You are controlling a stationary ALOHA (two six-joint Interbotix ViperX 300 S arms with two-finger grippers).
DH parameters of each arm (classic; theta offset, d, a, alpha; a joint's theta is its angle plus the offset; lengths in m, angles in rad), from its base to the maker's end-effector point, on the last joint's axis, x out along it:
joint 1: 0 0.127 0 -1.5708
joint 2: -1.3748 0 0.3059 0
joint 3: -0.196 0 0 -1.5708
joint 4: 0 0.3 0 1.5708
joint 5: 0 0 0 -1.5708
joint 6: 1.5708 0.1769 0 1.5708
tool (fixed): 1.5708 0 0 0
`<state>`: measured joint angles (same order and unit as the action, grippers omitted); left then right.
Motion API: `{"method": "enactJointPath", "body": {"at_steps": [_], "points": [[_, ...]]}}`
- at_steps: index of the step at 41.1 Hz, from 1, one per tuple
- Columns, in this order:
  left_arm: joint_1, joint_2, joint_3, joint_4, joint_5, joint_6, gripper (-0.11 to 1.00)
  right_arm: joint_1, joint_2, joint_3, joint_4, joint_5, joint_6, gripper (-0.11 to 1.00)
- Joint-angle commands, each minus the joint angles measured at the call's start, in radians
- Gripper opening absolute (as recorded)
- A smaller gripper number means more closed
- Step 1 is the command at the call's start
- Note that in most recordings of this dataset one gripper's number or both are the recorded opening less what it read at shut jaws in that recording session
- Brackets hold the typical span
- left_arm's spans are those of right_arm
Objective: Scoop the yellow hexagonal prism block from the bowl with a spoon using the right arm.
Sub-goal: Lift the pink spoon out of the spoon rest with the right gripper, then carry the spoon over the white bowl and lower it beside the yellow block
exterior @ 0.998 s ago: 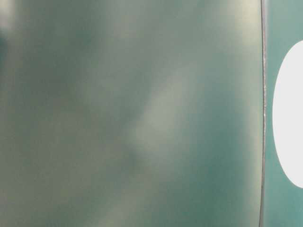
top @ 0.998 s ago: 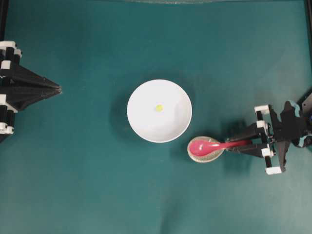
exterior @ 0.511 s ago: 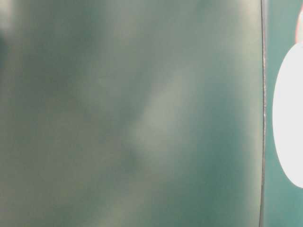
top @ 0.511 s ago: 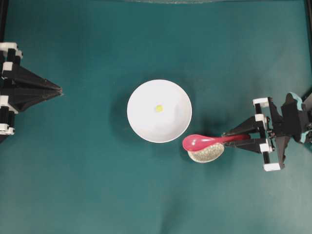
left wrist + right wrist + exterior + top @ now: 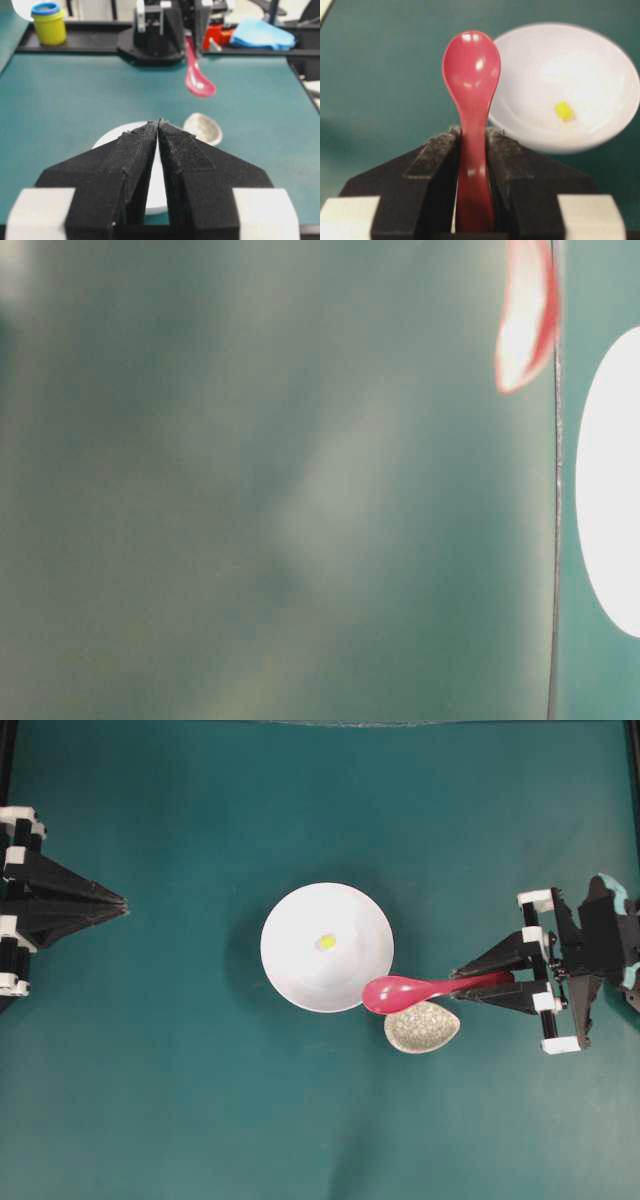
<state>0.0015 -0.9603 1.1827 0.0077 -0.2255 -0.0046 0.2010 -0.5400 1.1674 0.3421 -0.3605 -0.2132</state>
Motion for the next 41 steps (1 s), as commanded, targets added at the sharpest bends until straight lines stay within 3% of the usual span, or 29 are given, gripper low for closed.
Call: {"method": "enactJointPath", "body": {"at_steps": [1, 25, 41], "points": [[0.002, 0.003, -0.029, 0.003, -0.005, 0.0, 0.11, -0.012, -0.026, -0.04, -0.005, 0.04, -0.006, 0.24], [0.002, 0.003, -0.029, 0.003, -0.005, 0.0, 0.11, -0.054, -0.031, -0.083, -0.009, 0.083, -0.006, 0.24], [0.002, 0.003, -0.028, 0.003, -0.003, 0.0, 0.11, -0.15, -0.031, -0.163, -0.009, 0.25, 0.008, 0.24]]}}
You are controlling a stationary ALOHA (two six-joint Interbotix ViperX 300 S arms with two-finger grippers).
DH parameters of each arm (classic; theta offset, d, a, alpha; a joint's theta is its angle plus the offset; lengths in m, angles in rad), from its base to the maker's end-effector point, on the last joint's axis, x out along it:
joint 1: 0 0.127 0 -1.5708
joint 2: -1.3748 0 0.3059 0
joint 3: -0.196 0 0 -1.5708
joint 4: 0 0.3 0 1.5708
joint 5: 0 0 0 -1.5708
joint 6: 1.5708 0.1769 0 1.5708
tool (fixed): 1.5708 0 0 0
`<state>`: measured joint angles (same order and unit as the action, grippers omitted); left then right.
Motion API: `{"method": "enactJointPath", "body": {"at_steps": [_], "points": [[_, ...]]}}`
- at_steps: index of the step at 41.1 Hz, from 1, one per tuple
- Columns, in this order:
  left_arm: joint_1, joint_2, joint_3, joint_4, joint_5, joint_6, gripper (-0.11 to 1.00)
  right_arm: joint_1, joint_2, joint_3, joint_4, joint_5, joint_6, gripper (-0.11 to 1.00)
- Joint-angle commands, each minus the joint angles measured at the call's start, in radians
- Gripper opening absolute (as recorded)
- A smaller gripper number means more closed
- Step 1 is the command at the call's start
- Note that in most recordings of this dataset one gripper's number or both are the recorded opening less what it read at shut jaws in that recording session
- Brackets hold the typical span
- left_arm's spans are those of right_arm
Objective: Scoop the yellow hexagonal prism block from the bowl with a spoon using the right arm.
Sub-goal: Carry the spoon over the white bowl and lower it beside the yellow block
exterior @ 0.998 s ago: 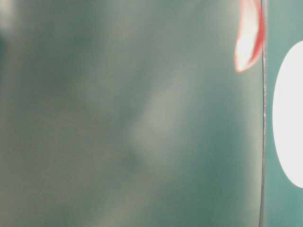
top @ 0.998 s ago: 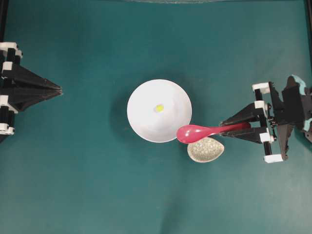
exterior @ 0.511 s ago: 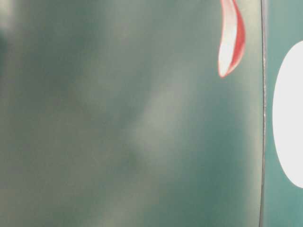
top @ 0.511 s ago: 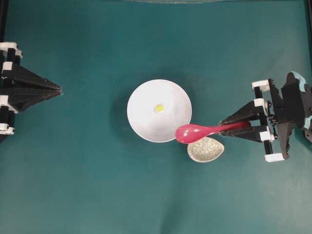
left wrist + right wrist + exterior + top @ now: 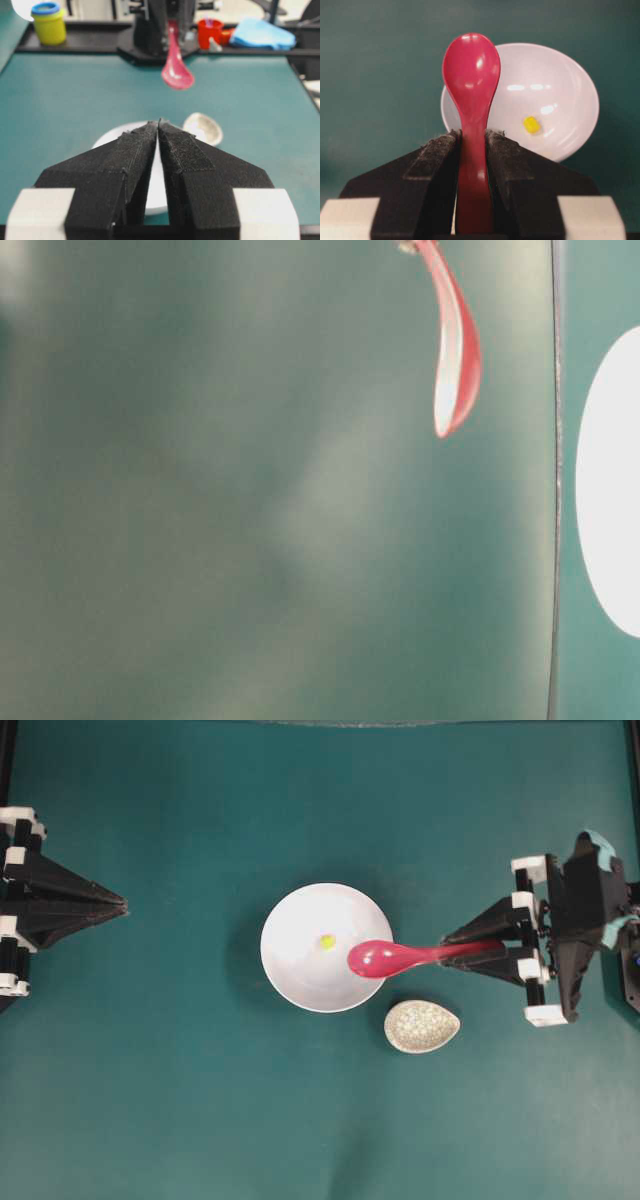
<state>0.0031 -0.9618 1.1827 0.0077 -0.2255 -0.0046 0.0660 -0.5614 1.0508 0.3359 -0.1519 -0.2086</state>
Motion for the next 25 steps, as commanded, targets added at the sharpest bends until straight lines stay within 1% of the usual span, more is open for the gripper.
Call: {"method": "enactJointPath", "body": {"at_steps": [1, 8, 16, 20, 25], "points": [[0.0, 0.005, -0.029, 0.003, -0.005, 0.0, 0.11, -0.023, -0.009, -0.058, -0.002, 0.069, 0.005, 0.24], [0.0, 0.009, -0.028, 0.003, -0.005, 0.0, 0.11, -0.06, -0.002, -0.126, 0.002, 0.236, 0.008, 0.24], [0.0, 0.009, -0.028, 0.003, -0.005, 0.0, 0.11, -0.098, 0.025, -0.198, 0.005, 0.353, 0.009, 0.24], [0.0, 0.011, -0.028, 0.003, -0.005, 0.0, 0.11, -0.12, 0.051, -0.222, 0.006, 0.391, 0.028, 0.24], [0.0, 0.011, -0.028, 0.003, -0.005, 0.002, 0.11, -0.15, 0.087, -0.256, 0.005, 0.445, 0.074, 0.24]]}}
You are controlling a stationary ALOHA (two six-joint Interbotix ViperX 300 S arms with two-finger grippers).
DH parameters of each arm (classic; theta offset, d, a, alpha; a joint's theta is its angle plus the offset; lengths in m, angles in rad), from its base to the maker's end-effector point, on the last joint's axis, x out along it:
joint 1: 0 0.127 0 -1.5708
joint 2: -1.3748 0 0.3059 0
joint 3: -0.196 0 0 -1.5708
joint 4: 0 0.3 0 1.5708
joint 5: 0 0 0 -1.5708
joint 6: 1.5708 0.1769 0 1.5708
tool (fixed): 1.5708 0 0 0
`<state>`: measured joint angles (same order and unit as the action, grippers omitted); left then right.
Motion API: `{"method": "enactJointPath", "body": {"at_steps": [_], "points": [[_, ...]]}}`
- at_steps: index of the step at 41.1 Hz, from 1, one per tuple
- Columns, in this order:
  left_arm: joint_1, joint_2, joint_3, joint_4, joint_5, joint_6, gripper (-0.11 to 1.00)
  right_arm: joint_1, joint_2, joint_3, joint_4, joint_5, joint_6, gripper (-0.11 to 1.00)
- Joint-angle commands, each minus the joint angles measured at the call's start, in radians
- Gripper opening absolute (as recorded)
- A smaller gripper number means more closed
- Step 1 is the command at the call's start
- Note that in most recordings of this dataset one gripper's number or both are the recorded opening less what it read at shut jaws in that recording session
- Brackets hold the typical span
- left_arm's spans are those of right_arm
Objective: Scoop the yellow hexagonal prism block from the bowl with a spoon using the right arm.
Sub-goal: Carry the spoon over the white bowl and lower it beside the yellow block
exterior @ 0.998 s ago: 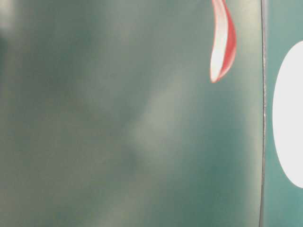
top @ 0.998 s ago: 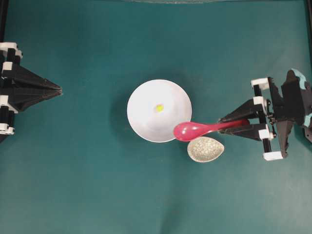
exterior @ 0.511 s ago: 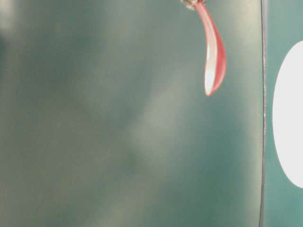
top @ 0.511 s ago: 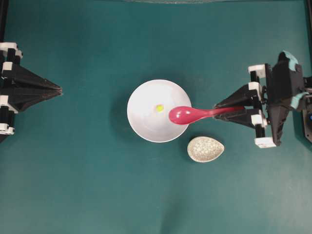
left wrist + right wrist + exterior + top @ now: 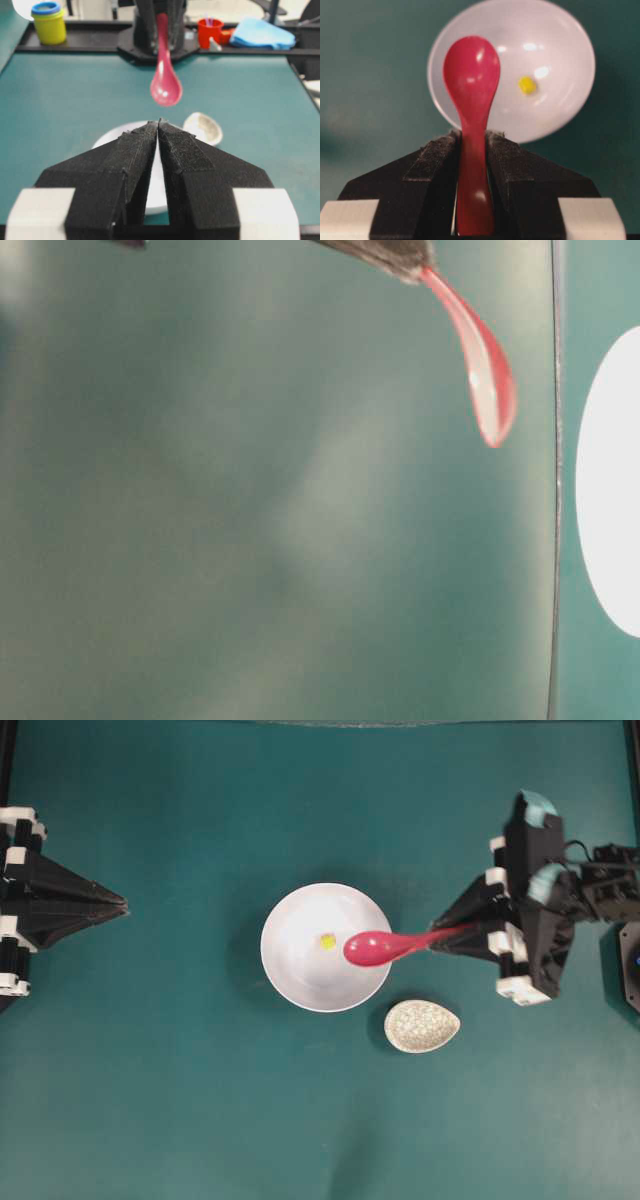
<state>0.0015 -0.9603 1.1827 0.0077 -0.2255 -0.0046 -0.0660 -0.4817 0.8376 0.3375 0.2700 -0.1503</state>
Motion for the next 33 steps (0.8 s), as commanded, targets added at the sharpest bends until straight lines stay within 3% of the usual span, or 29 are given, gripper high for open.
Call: {"method": "enactJointPath", "body": {"at_steps": [1, 33], "points": [[0.002, 0.009, -0.028, 0.003, -0.005, 0.002, 0.11, -0.025, 0.018, -0.052, 0.0, 0.034, 0.023, 0.24], [0.002, -0.015, -0.032, 0.003, 0.017, -0.002, 0.11, -0.054, 0.167, -0.186, -0.002, 0.156, 0.075, 0.24]]}}
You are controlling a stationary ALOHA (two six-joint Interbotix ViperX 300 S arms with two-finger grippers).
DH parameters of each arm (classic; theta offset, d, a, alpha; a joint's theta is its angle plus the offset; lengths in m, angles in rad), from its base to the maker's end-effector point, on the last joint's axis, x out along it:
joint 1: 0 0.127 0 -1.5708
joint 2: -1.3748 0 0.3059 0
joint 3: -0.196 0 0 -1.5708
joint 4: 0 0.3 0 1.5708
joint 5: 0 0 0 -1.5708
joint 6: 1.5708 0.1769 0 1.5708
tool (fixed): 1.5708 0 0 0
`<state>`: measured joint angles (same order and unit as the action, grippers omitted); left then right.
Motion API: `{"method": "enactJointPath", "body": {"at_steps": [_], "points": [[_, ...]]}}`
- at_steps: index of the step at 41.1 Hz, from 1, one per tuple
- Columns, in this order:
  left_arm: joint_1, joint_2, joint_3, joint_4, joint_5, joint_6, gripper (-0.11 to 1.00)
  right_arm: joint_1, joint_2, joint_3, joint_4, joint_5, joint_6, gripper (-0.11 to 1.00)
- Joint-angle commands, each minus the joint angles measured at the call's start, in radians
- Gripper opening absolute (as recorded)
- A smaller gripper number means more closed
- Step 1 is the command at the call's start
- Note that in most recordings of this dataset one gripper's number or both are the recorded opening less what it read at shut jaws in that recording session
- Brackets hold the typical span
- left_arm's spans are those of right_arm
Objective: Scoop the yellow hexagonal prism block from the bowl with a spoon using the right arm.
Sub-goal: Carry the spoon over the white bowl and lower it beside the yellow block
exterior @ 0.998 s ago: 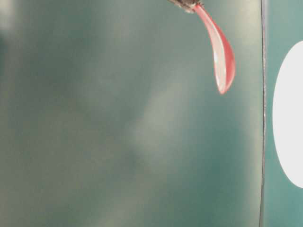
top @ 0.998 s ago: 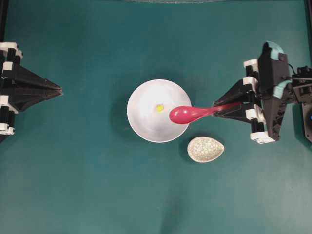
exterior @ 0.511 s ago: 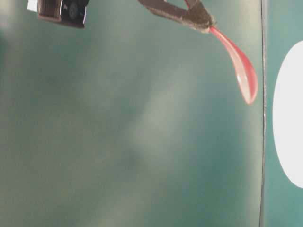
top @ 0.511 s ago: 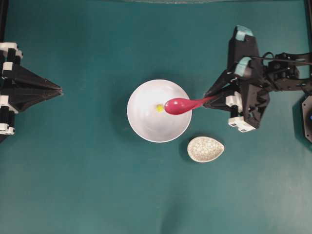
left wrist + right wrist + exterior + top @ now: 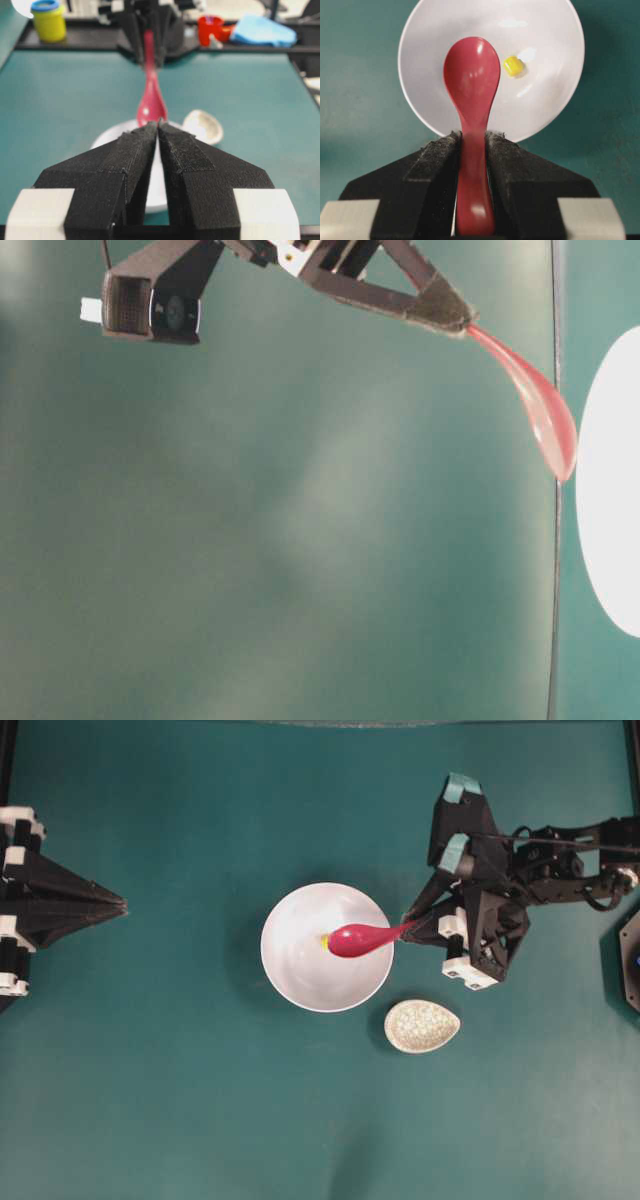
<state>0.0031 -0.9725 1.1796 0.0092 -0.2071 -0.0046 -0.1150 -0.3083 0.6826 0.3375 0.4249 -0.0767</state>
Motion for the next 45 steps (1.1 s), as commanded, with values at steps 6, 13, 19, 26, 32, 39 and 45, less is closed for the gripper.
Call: {"method": "enactJointPath", "body": {"at_steps": [6, 13, 19, 26, 32, 39, 45], "points": [[0.0, -0.006, -0.031, 0.002, 0.012, -0.002, 0.11, -0.005, 0.011, -0.044, 0.0, 0.014, 0.011, 0.24], [0.0, 0.0, -0.029, 0.002, 0.02, -0.002, 0.11, -0.009, 0.032, -0.063, 0.0, 0.051, 0.025, 0.24], [0.0, 0.0, -0.029, 0.002, 0.026, -0.002, 0.11, -0.011, 0.052, -0.075, 0.0, 0.071, 0.025, 0.24], [0.0, 0.0, -0.029, 0.002, 0.037, -0.002, 0.11, -0.012, 0.08, -0.086, -0.002, 0.078, 0.031, 0.24], [0.0, 0.0, -0.029, 0.002, 0.037, -0.002, 0.11, -0.017, 0.097, -0.087, -0.002, 0.081, 0.032, 0.24], [0.0, 0.0, -0.029, 0.002, 0.037, -0.002, 0.11, -0.026, 0.114, -0.089, -0.002, 0.098, 0.046, 0.24], [0.0, 0.0, -0.029, 0.002, 0.037, -0.002, 0.11, -0.029, 0.132, -0.087, -0.012, 0.098, 0.064, 0.24]]}}
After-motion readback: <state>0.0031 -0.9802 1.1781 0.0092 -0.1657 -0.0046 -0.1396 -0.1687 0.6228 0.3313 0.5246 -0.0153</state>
